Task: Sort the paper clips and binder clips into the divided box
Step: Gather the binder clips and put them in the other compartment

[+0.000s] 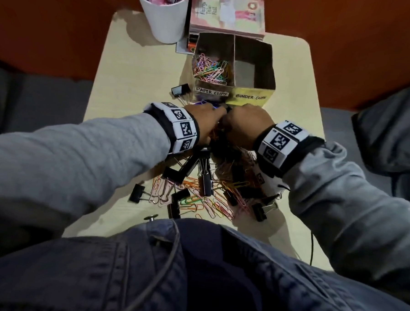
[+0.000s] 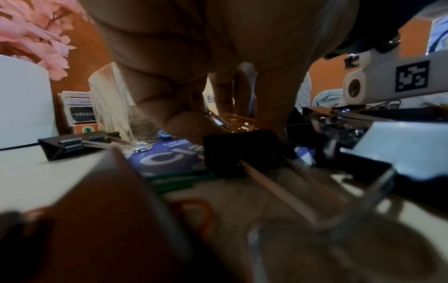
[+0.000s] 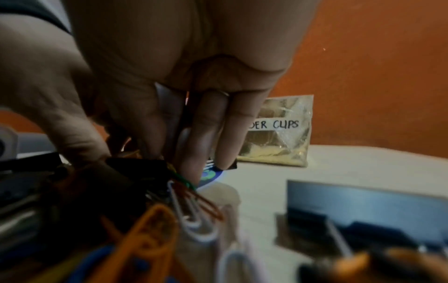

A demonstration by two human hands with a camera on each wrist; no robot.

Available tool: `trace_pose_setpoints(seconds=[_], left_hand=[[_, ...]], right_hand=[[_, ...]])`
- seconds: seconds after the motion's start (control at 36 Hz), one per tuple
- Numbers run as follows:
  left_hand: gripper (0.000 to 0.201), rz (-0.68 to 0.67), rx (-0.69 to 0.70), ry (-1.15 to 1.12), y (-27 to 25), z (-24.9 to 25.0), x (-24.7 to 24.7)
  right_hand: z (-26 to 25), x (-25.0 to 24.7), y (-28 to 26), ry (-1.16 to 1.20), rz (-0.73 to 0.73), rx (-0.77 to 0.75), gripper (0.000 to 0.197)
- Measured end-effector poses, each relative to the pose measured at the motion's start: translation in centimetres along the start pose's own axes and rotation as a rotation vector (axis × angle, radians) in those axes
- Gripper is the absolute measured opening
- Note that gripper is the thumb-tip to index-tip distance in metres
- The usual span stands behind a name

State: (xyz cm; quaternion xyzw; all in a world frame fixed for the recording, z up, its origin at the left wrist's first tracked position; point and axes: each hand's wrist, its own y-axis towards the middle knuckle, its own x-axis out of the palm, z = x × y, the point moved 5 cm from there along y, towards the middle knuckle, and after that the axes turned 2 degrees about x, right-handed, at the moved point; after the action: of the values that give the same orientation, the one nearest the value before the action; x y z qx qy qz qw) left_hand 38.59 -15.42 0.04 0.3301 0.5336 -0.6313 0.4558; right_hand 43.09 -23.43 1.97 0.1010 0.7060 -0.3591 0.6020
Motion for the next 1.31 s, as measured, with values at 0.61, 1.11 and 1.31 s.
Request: trace_pose_setpoints(seconds=[0.61, 1.11, 1.31], left_hand=[[0.025, -0.025, 0.091, -0.103, -0.6, -2.3, 0.5], [0.02, 0.14, 0.035, -0.188, -1.5, -5.6, -5.2], [0.017, 0.086, 0.029, -0.074, -0.9, -5.0, -6.4]], right_hand=[[2.1, -0.7, -1.9, 0.149, 0.151, -0.058, 0.033], [2.2, -1.5, -0.7, -0.12, 0.176, -0.091, 0.029], [1.1, -1.6, 0.8, 0.048, 0.189, -0.053, 0.027]])
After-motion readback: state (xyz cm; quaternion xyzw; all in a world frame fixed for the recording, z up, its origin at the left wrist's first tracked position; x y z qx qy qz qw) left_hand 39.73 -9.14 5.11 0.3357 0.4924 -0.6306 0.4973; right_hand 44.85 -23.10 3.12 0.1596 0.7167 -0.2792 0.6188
